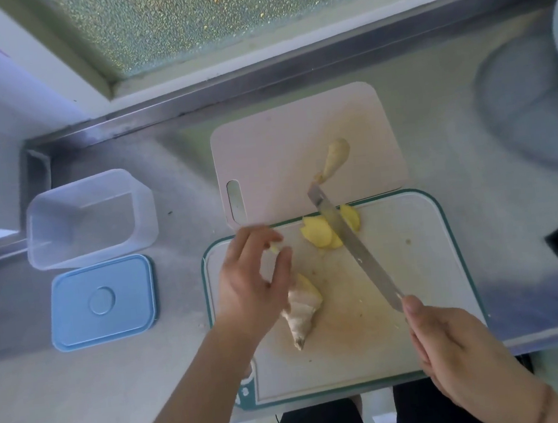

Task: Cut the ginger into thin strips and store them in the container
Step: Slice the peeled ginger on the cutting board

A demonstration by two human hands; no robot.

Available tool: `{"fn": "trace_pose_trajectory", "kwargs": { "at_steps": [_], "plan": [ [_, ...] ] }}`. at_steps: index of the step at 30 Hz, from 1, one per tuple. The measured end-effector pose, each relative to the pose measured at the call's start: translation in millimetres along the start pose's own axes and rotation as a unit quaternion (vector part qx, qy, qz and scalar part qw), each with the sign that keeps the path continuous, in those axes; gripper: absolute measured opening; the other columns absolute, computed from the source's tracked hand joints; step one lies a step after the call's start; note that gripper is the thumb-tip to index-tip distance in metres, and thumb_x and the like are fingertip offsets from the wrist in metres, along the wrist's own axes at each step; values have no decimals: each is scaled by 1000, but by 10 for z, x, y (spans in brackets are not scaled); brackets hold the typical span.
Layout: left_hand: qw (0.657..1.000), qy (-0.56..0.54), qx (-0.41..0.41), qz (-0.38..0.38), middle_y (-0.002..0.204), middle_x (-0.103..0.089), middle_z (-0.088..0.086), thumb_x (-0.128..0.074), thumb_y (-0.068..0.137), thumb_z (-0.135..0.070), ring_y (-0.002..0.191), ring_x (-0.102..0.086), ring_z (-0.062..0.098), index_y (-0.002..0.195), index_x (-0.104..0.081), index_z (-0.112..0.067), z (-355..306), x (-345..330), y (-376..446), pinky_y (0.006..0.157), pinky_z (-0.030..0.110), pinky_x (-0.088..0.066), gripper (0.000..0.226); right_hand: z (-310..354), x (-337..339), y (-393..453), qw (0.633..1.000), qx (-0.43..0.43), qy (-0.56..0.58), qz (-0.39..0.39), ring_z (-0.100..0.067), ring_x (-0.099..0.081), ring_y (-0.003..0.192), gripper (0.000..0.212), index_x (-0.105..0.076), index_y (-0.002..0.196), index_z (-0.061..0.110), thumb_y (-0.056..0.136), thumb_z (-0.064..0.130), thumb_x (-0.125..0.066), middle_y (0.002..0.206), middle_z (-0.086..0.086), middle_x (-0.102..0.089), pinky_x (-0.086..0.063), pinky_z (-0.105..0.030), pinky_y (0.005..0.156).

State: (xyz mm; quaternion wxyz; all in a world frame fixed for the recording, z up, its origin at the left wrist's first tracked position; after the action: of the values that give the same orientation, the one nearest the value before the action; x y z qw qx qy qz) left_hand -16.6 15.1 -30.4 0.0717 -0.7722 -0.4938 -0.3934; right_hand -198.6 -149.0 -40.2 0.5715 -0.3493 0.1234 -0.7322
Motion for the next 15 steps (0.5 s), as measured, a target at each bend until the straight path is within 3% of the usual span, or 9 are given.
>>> {"fn": "trace_pose_trajectory", "kwargs": {
  "at_steps": [2,5,12,15],
  "plan": [
    [1000,-4,-12,-9,101,-63,7,-66,86,-20,94,-61,19,94,-67,1,-29,52,-325,84,30,-53,23,67,-126,22,998,23,-45,26,-8,-34,46,75,-31,55,12,77,83,-18,48,-2,-31,-33,-27,52],
    [998,11,-56,33,112,-59,9,-75,76,-23,102,-60,29,104,-63,-4,-97,-81,-655,91,37,-51,36,129,-298,55,996,21,-72,44,-8,-38,46,68,-32,54,16,83,76,-17,46,2,-38,-34,-20,52],
    [998,9,-57,-3,118,-54,4,-79,74,-18,106,-54,34,109,-58,-16,-65,-230,-686,96,39,-48,41,226,-447,86,997,8,-57,42,-9,-41,47,58,-34,52,19,80,68,-23,44,7,-44,-34,-21,51],
    [997,20,-75,-10,113,-66,7,-84,67,-9,99,-61,38,107,-60,-14,-74,-260,-684,101,34,-42,48,356,-501,-56,997,17,-58,42,-8,-45,46,68,-41,52,19,76,80,-20,44,7,-47,-34,-19,48]
  ]
}}
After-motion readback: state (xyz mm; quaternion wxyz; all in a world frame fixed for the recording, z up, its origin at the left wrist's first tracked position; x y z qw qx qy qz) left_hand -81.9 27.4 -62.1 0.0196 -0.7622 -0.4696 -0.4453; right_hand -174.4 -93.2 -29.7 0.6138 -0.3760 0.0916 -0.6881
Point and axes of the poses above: each hand's wrist, its own y-axis towards the middle knuckle, its own x-axis out of the back of the hand, z = x × y, the point moved 7 cm from there along y, towards the middle knuckle
